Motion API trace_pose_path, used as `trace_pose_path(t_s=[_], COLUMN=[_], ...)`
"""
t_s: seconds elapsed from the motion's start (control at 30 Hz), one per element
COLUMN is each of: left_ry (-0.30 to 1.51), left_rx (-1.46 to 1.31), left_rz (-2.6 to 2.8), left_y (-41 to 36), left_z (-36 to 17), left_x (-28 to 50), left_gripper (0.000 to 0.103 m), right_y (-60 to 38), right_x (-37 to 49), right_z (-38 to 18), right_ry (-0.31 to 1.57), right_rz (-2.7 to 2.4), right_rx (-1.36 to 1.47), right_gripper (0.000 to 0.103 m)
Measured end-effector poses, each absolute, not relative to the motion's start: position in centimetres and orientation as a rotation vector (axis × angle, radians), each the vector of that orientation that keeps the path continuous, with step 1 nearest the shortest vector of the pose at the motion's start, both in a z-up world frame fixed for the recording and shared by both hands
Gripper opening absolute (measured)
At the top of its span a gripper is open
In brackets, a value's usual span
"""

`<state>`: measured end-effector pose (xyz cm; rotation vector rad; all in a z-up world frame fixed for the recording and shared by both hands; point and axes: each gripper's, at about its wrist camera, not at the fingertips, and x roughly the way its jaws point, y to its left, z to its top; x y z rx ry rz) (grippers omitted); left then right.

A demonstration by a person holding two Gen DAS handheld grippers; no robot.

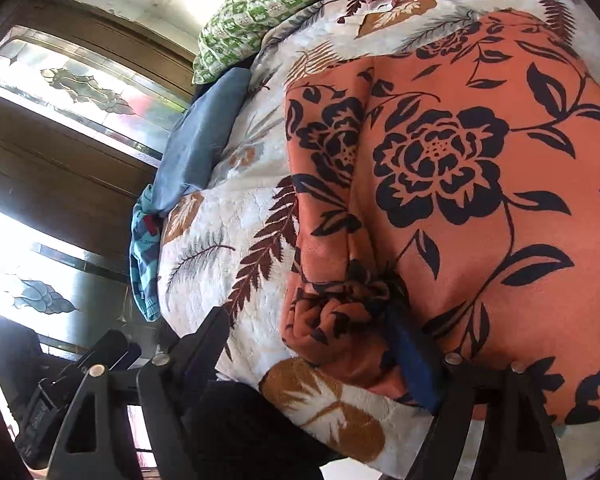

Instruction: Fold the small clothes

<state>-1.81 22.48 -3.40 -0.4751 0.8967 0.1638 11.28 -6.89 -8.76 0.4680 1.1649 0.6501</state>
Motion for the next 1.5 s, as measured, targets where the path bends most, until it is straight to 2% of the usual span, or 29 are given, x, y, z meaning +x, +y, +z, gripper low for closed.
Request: trace_pose_path(t_s=[0.17, 0.3, 0.43, 0.53, 0.63, 0.73, 0.83, 0.9, 1.0, 1.13, 1.33, 1.5], left_ry=[0.857, 0.883, 0.996, 1.125, 1.134, 1.122, 1.102, 1.077, 1.113, 1.094, 0.958, 1.006], left_rx=[-0.378, -0.299, -0.125, -0.057, -0.197, -0.180, -0.206, -0.181, -0.121, -0.265, -0.232, -0.086], left_rz=[0.053, -0.005, 0.045, 0.151, 0.153, 0.155, 0.181, 0.233, 0.362, 0.355, 0.083, 0.075], left_y=[17.7, 13.4, 9.9, 10.5, 12.9, 13.2, 13.9, 14.6, 16.2, 17.9, 11.7, 7.9], left_z=[-1.2, -1.8, -6.2, -10.9, -11.8, -11.2, -10.0, -9.3, -9.9, -9.1, -4.4, -7.0], left_x=[1.1, 4.2, 7.4, 7.9, 6.8, 6.4, 5.7, 5.2, 5.2, 4.0, 4.4, 7.8], left_gripper=[0.093, 0.093, 0.093, 0.093, 0.095, 0.095, 0.095, 0.095, 0.093, 0.093, 0.093, 0.093], right_y=[-12.8, -19.1, -24.6, -27.0, -26.8, -24.3, -22.9, -23.4, -23.5, -22.9, -23.1, -23.4], right_x=[9.5, 7.3, 5.9, 5.9, 7.3, 9.6, 11.2, 11.1, 11.1, 11.1, 11.1, 10.9], right_z=[-7.9, -8.9, -9.6, -9.3, -8.6, -9.0, -12.6, -14.0, -13.2, -12.6, -12.8, -13.0], right_ry=[1.093, 1.024, 0.990, 0.975, 0.964, 0.980, 1.103, 1.094, 1.096, 1.114, 1.107, 1.101], right_rz=[0.673, 0.592, 0.509, 0.517, 0.604, 0.689, 0.639, 0.650, 0.661, 0.659, 0.651, 0.646], right_rx=[0.679, 0.870, 0.954, 0.990, 1.029, 1.059, 1.040, 1.114, 1.082, 1.015, 1.021, 1.058], right_gripper=[0.082, 0.082, 0.082, 0.082, 0.082, 0.083, 0.083, 0.083, 0.083, 0.083, 0.083, 0.083])
